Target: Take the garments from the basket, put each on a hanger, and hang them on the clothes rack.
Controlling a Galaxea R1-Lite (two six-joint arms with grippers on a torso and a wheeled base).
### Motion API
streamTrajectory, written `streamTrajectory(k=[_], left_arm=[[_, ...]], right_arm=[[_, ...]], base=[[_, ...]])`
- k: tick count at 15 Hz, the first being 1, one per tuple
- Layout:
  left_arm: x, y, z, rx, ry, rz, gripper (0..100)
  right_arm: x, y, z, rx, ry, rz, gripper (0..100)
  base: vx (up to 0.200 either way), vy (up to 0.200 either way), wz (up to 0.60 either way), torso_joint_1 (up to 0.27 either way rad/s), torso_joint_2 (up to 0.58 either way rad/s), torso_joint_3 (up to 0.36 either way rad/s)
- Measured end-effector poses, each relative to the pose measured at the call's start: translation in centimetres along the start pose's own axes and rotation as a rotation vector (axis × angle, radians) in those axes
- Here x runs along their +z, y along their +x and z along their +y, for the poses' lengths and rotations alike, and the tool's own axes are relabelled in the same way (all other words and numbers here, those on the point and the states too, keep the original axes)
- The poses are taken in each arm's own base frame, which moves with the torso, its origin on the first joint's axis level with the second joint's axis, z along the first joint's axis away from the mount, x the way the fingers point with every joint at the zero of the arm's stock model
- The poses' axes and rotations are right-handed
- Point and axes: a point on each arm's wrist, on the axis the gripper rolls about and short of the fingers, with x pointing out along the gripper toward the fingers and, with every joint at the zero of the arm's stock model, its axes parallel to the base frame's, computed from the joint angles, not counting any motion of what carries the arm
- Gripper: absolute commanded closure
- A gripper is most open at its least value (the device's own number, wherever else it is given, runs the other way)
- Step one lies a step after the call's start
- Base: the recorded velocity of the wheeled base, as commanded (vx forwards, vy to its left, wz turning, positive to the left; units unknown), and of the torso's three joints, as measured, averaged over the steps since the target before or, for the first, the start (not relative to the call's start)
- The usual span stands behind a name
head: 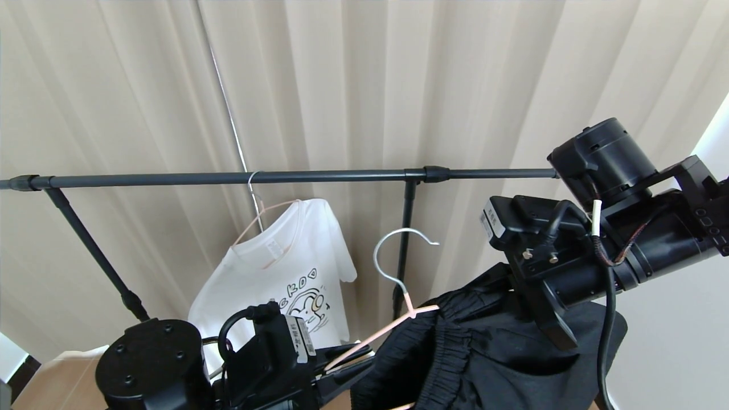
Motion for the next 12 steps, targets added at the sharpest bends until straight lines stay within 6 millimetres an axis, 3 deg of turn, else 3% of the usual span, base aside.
streamTrajectory(k=[9, 10, 12], left_arm=[[-0.03, -0.04, 0.09, 0.001, 0.008, 0.000, 100], [-0.04, -0.05, 0.10, 0.002, 0.008, 0.001, 0], [-0.03, -0.07, 0.10, 0.002, 0.008, 0.000, 0]], right_arm=[[-0.06, -0.13, 0.18, 0.001, 0.000, -0.003, 100], [-0.08, -0.14, 0.21, 0.002, 0.001, -0.002, 100], [-0.12, -0.21, 0.31, 0.003, 0.002, -0.003, 100]], base=[[0.000, 0.000, 0.00, 0.000, 0.00, 0.000], [0.000, 0.000, 0.00, 0.000, 0.00, 0.000], [0.000, 0.000, 0.00, 0.000, 0.00, 0.000]])
